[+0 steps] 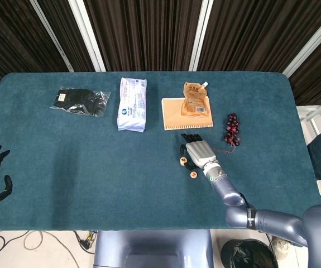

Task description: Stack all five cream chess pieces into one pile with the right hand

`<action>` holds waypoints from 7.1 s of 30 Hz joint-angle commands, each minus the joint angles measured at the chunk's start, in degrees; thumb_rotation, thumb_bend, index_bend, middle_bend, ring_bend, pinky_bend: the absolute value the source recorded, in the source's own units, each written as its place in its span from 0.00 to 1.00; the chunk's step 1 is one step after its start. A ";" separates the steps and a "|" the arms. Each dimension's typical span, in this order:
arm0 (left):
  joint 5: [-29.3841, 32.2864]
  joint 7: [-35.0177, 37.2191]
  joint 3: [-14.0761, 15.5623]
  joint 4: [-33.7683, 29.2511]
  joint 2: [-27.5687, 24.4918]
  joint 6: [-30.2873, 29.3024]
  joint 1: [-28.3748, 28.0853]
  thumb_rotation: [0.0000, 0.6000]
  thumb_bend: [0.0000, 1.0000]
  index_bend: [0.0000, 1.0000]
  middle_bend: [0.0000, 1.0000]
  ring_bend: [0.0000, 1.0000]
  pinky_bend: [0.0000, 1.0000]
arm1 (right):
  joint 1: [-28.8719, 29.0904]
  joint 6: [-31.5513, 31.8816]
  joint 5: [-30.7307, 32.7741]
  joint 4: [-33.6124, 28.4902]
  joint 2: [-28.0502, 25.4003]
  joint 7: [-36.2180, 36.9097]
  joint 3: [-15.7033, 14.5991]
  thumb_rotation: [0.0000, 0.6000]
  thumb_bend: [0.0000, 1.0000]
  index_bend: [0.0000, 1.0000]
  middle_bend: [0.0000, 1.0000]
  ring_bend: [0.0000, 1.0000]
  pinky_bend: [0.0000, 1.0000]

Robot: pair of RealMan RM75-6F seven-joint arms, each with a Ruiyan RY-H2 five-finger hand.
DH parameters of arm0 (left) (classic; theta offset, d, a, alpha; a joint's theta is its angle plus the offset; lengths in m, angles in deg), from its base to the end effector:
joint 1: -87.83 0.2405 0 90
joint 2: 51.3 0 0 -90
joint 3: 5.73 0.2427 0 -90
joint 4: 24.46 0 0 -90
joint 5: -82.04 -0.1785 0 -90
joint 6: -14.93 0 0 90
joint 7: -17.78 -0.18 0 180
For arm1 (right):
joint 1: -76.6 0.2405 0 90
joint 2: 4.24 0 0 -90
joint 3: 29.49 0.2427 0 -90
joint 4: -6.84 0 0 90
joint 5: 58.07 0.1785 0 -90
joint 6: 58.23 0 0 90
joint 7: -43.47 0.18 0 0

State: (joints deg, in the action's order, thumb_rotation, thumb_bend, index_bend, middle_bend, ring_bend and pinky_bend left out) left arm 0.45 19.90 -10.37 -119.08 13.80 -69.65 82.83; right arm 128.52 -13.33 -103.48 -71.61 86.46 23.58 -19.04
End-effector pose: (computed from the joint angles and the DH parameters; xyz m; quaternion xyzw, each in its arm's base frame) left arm -0.2882 0.2186 0.1820 -0.5494 -0.4254 -0.4120 0.5895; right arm -0.1291 -0.3919 -0.0251 0.7356 -0.4578 0.3069 0.3939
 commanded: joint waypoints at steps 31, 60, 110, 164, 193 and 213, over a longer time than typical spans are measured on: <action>0.12 0.16 0.05 -0.13 -0.15 0.02 0.12 1.00 0.62 0.14 0.00 0.00 0.00 | -5.63 6.45 -3.38 -10.95 -8.09 2.37 -1.81 1.00 0.41 0.34 0.00 0.00 0.00; 0.41 0.33 0.01 -0.29 -0.30 0.27 0.12 1.00 0.62 0.14 0.00 0.00 0.00 | -14.73 15.47 -6.49 -10.87 -1.03 0.76 -5.40 1.00 0.41 0.34 0.00 0.00 0.00; 0.80 -0.35 0.05 -0.45 -0.36 0.63 0.07 1.00 0.62 0.15 0.00 0.00 0.00 | -17.66 13.83 -9.27 -3.37 6.08 2.31 -1.71 1.00 0.41 0.47 0.00 0.00 0.00; 0.88 0.01 0.05 -0.75 -0.45 0.81 0.05 1.00 0.62 0.16 0.00 0.00 0.00 | -15.45 11.51 -6.74 -11.85 -2.00 2.05 6.16 1.00 0.41 0.56 0.00 0.00 0.00; 0.76 -0.07 -0.01 -0.71 -0.32 0.57 0.06 1.00 0.62 0.16 0.00 0.00 0.00 | -6.65 7.27 2.57 -7.81 0.48 -2.06 5.51 1.00 0.41 0.56 0.00 0.00 0.00; 0.79 -0.45 0.01 -0.66 -0.19 0.64 -0.01 1.00 0.62 0.16 0.00 0.00 0.00 | -5.64 6.87 3.05 -5.10 1.79 -0.94 4.31 1.00 0.41 0.56 0.00 0.00 0.00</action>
State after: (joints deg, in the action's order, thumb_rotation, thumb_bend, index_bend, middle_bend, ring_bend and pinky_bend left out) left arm 1.23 19.45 -10.36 -119.74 13.62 -69.02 82.82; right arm 122.86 -6.43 -100.46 -76.73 88.21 22.65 -14.71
